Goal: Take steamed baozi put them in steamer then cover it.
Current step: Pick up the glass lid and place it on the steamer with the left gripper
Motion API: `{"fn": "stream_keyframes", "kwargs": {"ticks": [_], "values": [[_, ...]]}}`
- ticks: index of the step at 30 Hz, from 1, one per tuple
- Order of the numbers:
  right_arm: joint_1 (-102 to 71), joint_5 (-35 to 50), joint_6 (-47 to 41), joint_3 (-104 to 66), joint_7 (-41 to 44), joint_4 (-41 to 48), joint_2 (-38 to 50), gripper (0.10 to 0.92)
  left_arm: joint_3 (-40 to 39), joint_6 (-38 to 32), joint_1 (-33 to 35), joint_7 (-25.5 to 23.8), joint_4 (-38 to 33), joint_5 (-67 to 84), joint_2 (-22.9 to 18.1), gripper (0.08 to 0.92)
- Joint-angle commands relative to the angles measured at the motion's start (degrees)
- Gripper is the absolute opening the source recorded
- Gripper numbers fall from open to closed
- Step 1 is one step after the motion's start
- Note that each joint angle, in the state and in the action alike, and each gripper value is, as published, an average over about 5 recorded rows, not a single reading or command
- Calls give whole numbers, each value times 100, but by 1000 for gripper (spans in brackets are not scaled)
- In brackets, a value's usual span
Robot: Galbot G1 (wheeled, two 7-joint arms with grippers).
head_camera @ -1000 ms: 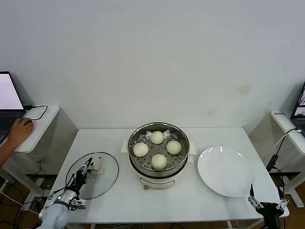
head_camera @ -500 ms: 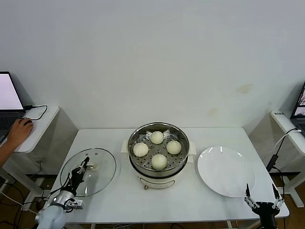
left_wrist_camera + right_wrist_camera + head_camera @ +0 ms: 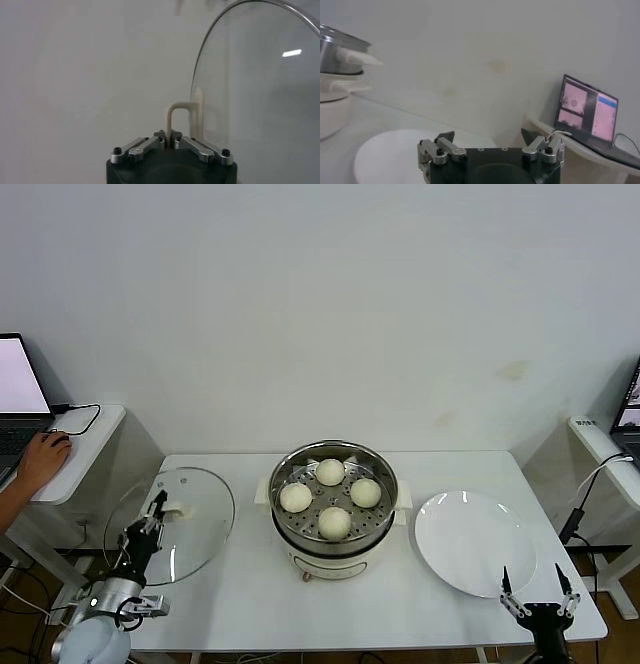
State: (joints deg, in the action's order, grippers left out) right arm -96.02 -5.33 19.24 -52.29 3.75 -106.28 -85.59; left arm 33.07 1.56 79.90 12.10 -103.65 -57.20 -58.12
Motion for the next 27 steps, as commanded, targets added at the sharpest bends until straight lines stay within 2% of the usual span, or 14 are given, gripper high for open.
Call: {"fn": "stream_keyframes", "kwargs": {"ticks": [1,4,7,16,27], "values": [[58,-132,56,190,-64,160,-18,823,-611,1661,-31,-922,-2104,1140,867,133],[141,-263,73,298,-126,313,-58,822,-1102,1845,-428,-952,-2097,1211,1039,133],[278,-433,63,428,-203,458,-115,823,-1643,1931,-904,-1027,-1942,883,929,133],[650,-1000,6,769,-550,826,-144,823,-2762,2611,-2085,-1788,-1593,-443,-220,133],[762,-1219,-49,865,-651,869,-197,823,-3416,2651,-2339,-2614,-1055,-2095,-1422,133]]}}
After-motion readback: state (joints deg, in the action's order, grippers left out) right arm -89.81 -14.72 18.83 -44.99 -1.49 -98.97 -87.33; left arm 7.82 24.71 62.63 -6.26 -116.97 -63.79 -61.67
